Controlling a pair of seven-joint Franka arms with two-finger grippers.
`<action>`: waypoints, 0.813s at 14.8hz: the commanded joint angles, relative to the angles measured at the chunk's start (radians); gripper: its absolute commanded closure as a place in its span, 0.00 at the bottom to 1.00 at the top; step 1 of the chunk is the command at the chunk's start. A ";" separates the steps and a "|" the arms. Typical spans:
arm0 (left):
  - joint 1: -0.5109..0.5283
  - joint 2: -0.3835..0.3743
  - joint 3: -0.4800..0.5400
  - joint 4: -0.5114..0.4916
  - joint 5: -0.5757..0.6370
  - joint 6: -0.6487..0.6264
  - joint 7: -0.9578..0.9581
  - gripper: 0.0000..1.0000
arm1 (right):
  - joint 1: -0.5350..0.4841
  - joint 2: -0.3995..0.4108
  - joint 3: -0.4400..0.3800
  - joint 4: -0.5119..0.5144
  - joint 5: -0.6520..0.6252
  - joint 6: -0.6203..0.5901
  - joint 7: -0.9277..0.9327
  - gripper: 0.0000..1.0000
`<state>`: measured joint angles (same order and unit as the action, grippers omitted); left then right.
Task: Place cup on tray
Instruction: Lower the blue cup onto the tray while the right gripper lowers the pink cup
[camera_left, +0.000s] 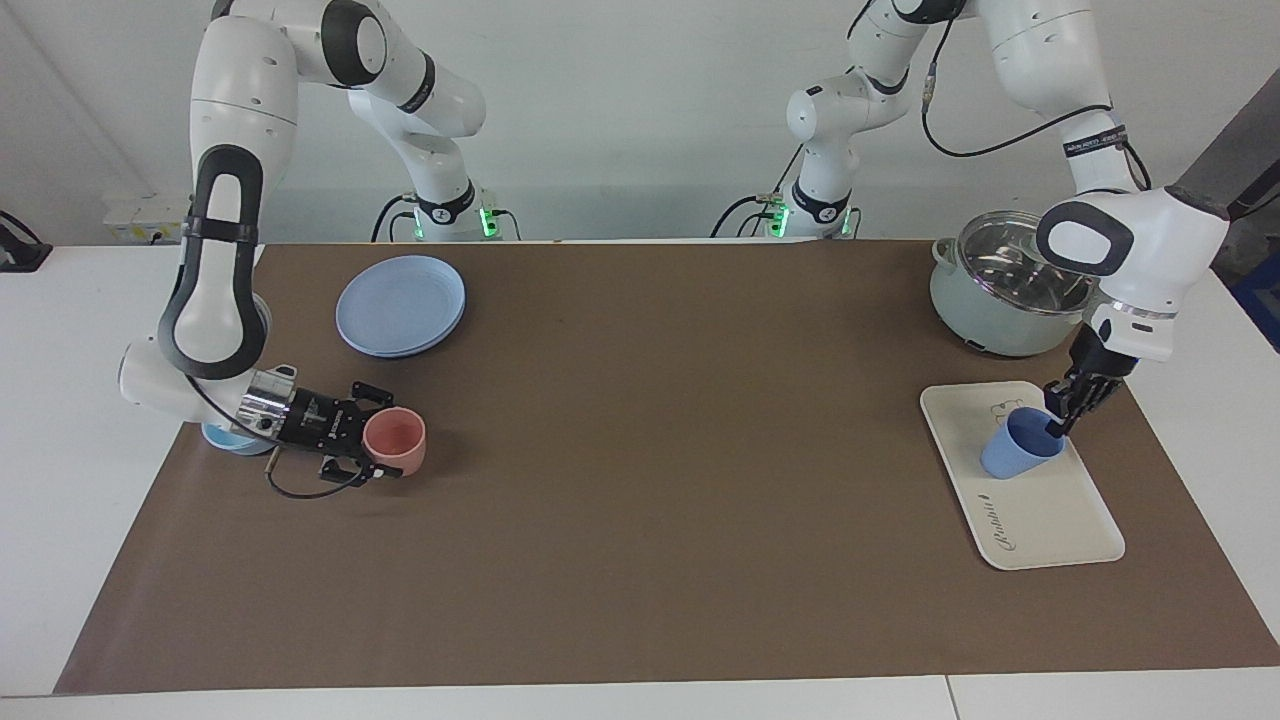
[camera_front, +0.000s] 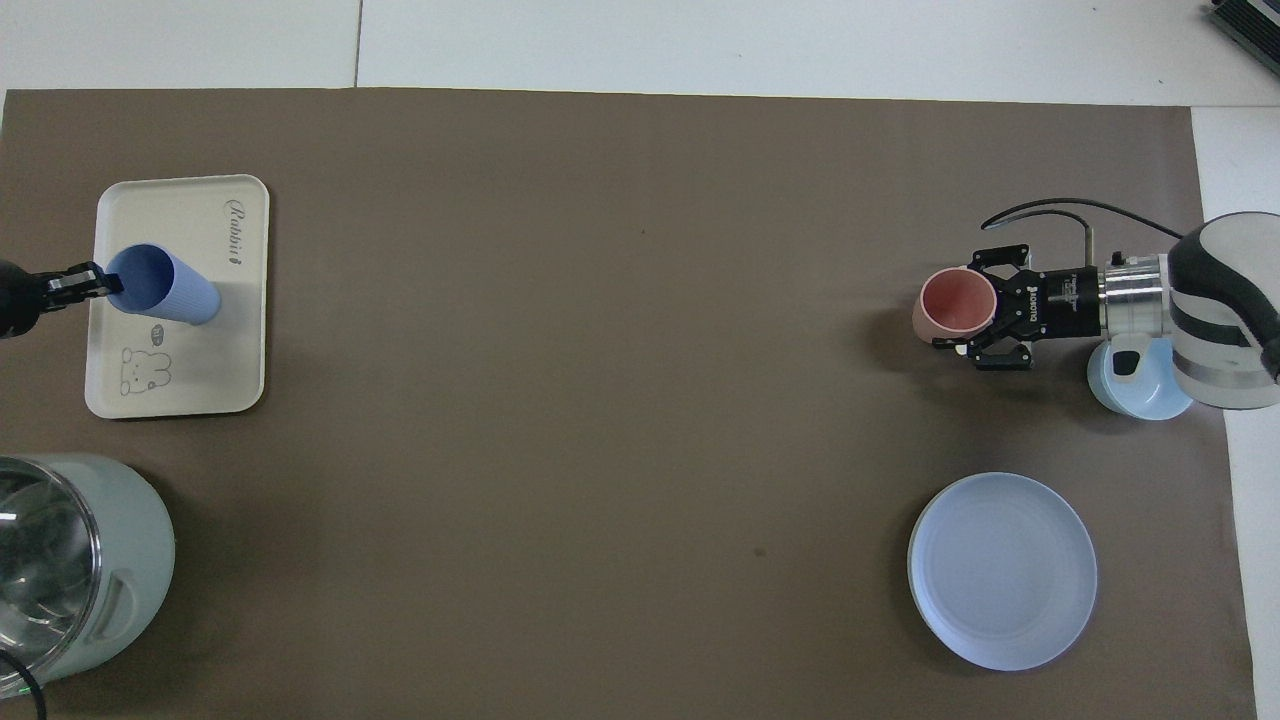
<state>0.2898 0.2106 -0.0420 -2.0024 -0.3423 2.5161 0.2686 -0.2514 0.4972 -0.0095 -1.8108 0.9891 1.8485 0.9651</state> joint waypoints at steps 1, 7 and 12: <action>-0.026 -0.029 0.001 0.002 -0.026 -0.054 0.026 0.00 | -0.029 -0.035 0.008 -0.047 0.014 -0.005 -0.092 0.36; -0.038 -0.152 -0.012 0.174 0.252 -0.475 0.020 0.00 | -0.032 -0.037 -0.012 -0.051 -0.021 0.095 -0.135 0.02; -0.167 -0.234 -0.015 0.165 0.293 -0.640 0.000 0.00 | -0.035 -0.086 -0.015 -0.047 -0.199 0.161 -0.218 0.02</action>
<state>0.1756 -0.0029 -0.0658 -1.8289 -0.0880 1.9239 0.2797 -0.2737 0.4689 -0.0351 -1.8299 0.8679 1.9621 0.7964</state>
